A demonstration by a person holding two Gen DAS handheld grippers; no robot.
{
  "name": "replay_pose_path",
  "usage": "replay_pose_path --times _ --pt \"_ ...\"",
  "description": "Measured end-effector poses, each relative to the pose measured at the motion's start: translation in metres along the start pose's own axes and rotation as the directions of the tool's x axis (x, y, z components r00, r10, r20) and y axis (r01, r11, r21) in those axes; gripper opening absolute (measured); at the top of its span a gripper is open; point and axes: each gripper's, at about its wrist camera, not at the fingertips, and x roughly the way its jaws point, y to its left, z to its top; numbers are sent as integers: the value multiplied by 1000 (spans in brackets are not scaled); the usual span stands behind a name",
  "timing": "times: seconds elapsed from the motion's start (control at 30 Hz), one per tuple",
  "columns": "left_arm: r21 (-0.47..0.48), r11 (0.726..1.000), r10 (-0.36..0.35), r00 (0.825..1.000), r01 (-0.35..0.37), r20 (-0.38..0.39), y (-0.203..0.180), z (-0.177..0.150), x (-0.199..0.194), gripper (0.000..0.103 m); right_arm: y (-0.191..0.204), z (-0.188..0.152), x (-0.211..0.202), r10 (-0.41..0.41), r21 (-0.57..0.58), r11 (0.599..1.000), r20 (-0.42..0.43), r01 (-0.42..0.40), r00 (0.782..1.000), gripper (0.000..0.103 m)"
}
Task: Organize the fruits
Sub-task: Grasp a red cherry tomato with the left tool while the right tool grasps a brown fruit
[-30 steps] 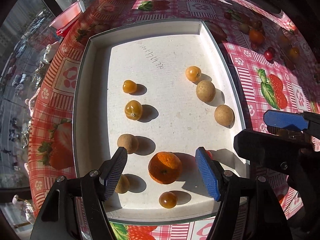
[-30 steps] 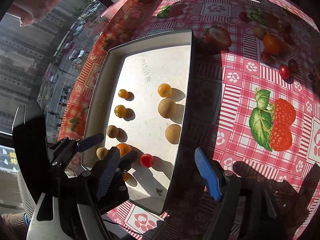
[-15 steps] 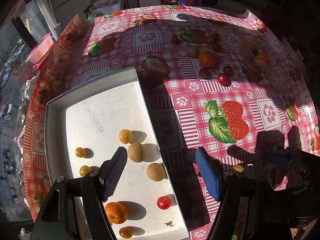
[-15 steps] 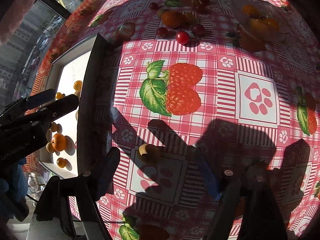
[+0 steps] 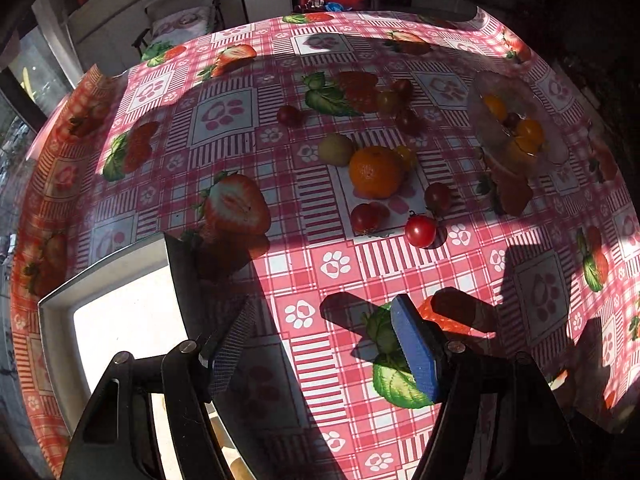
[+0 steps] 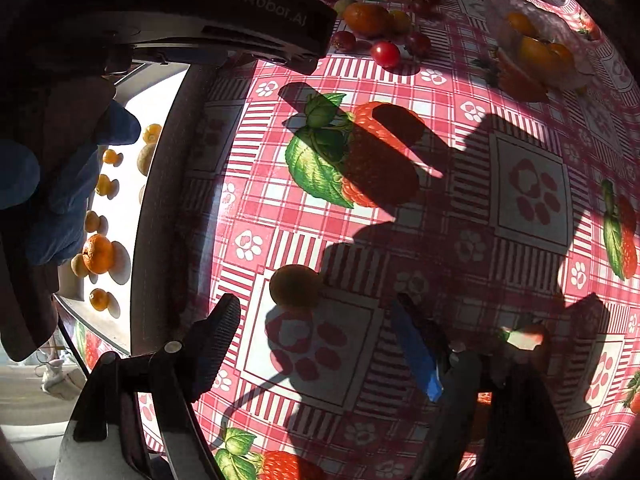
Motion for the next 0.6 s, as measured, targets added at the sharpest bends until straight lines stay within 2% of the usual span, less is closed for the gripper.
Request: replay_pose_path --times 0.17,0.4,0.5,0.57,0.6 --pt "-2 1000 -19 1000 20 11 -9 24 22 72 7 -2 2 -11 -27 1000 22 12 1000 79" --pt "14 1000 -17 1000 17 -2 -14 36 42 72 17 -2 4 -27 -54 998 47 30 999 65" --pt "16 999 -27 1000 27 0 -15 36 44 67 20 -2 4 -32 -65 997 53 36 998 54" --pt "22 999 -29 1000 29 1 -16 36 44 66 20 -1 4 -21 -68 997 52 24 998 32" --pt "28 999 -35 999 35 4 -16 36 43 60 20 -1 4 -13 -64 998 49 16 999 31"
